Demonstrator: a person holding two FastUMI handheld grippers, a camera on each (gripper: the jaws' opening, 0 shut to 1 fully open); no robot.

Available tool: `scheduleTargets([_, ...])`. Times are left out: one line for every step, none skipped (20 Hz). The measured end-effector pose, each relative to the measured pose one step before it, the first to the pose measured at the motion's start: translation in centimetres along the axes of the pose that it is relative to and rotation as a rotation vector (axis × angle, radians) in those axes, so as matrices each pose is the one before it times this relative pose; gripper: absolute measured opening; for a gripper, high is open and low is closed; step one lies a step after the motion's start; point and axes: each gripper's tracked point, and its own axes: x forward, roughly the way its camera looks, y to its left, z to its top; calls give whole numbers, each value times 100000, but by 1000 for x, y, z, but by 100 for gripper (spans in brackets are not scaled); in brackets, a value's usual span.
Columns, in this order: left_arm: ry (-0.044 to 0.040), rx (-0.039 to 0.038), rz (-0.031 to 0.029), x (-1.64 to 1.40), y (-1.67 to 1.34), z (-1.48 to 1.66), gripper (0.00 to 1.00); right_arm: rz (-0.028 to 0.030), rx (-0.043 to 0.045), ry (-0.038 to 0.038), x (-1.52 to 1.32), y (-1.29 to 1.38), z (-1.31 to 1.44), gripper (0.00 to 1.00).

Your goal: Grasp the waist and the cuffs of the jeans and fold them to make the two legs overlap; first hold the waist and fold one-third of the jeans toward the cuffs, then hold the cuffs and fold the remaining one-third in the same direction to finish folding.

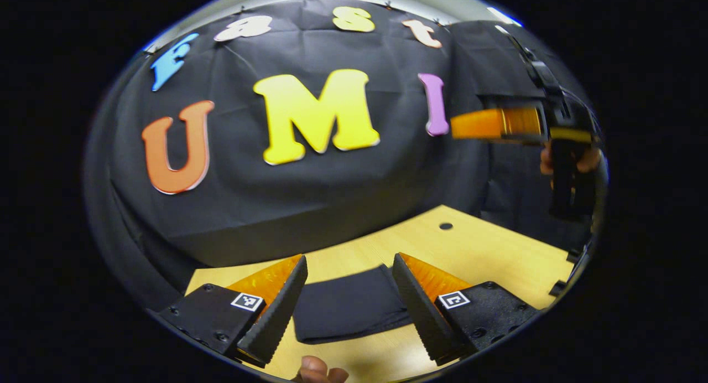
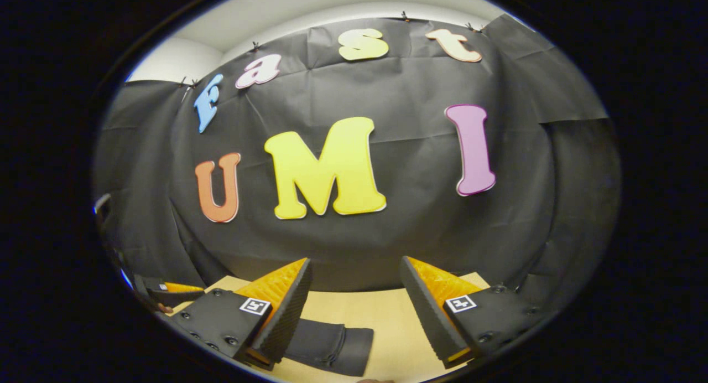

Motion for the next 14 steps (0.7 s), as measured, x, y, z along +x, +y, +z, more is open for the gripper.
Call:
scheduleTargets([-3770,-2679,4619,-435,1439,1356,99,785,175,301,366,1032,-362,98])
scheduleTargets([-4099,-2316,5965,-518,1460,1452,99,-648,423,601,351,765,-554,99])
scheduleTargets([-3781,-2103,6034,-312,1229,1121,99,-1086,541,493,193,629,-518,100])
scheduleTargets([-2859,-1254,5110,37,1190,1190,99,63,370,544,148,1009,-481,94])
scheduleTargets([-1558,-870,3587,-21,920,490,99,-232,76,1679,131,889,-670,99])
scheduleTargets([227,-580,2065,144,391,-51,99,875,-1229,678,-73,958,-556,94])
scheduleTargets([832,-768,766,-148,375,-155,99,313,-1360,497,-46,781,-306,94])
scheduleTargets([1404,-486,-155,-138,82,-227,99,612,-944,40,-161,547,-333,94])
scheduleTargets([369,-374,10,-144,313,-317,100,1288,-425,-8,-144,644,-114,97])
scheduleTargets([87,-445,-517,-134,38,-90,99,741,-596,-302,-90,492,-41,100])
scheduleTargets([-195,-397,-278,54,27,105,99,142,-630,-222,-97,175,-65,99])
scheduleTargets([-160,-388,-174,48,-17,72,99,96,-516,-100,-117,122,-101,99])
scheduleTargets([160,-438,-156,8,79,73,99,403,-74,-208,-108,111,-13,94])
scheduleTargets([-7,-185,44,108,120,44,99,115,22,-78,-89,37,2,94])
